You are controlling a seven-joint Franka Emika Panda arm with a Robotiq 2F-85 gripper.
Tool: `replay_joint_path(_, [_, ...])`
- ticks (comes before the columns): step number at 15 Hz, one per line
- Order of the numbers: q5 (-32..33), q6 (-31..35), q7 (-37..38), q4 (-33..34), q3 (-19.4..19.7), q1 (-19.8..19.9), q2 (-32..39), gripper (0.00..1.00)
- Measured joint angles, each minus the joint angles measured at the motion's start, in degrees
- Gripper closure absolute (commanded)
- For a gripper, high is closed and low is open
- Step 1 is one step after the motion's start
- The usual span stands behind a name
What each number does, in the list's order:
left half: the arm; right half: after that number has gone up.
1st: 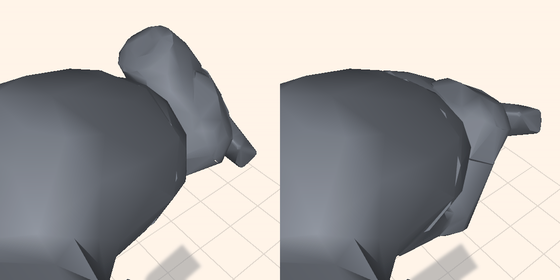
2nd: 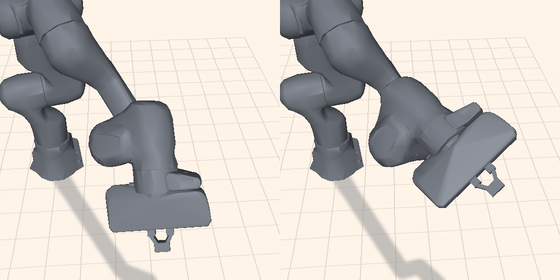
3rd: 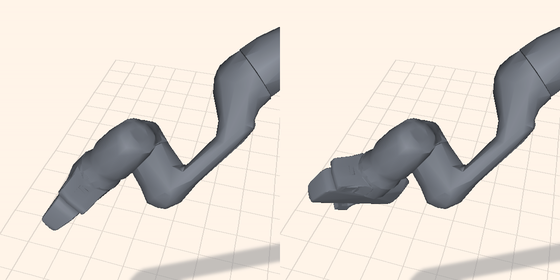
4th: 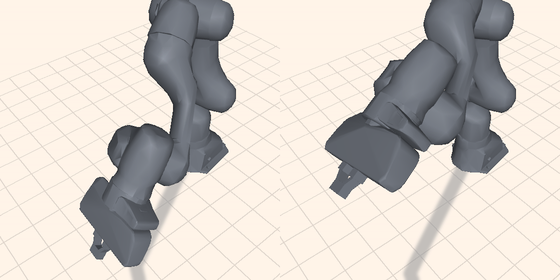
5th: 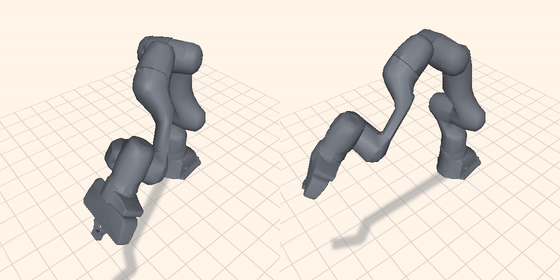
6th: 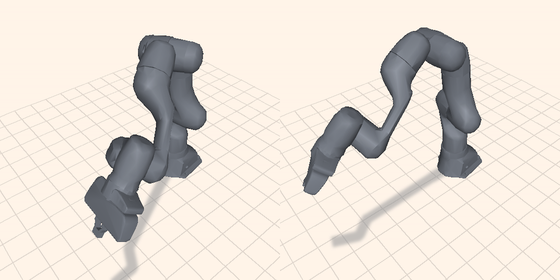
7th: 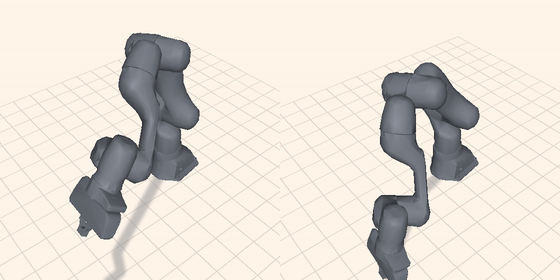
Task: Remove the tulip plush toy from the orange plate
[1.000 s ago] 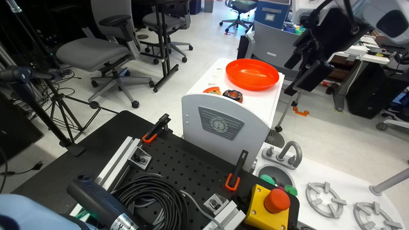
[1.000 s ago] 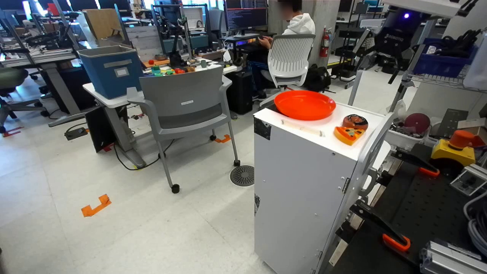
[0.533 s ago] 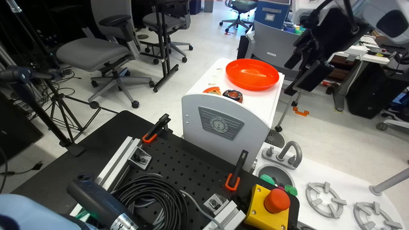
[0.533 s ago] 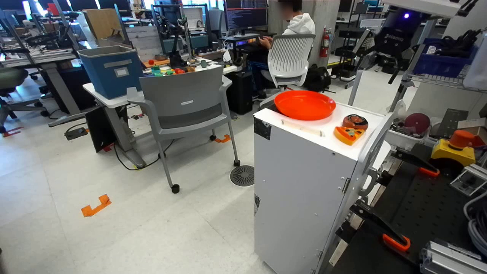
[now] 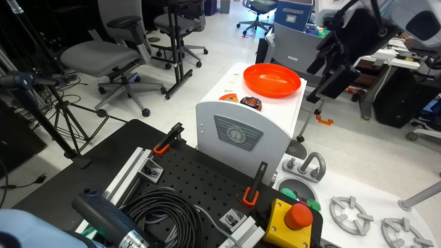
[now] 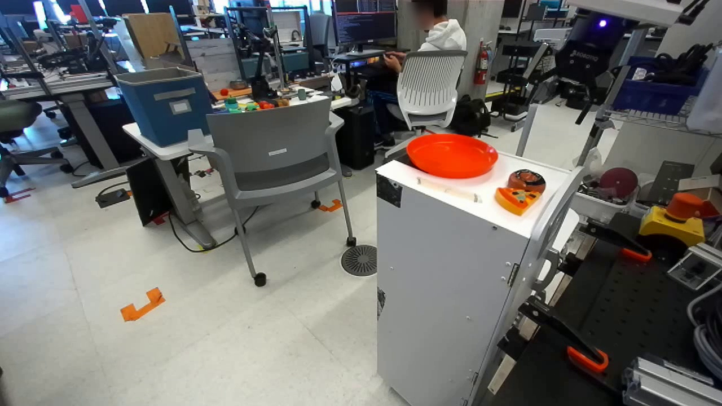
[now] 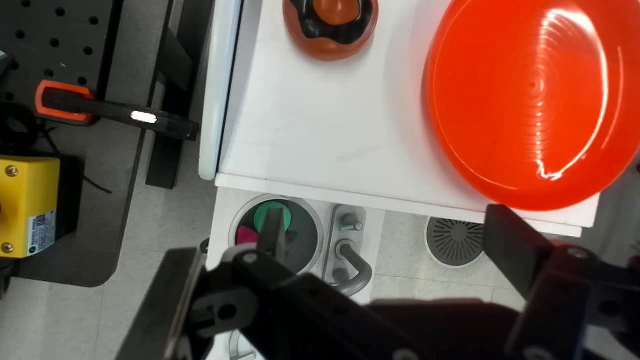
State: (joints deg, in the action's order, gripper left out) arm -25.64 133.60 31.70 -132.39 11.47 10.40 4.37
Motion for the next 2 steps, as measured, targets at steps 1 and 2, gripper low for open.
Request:
replay_joint_path(1, [0.00, 0.00, 0.00, 0.00, 0.00, 0.00, 0.00, 0.00])
replay_joint_path(2, [0.00, 0.00, 0.00, 0.00, 0.00, 0.00, 0.00, 0.00])
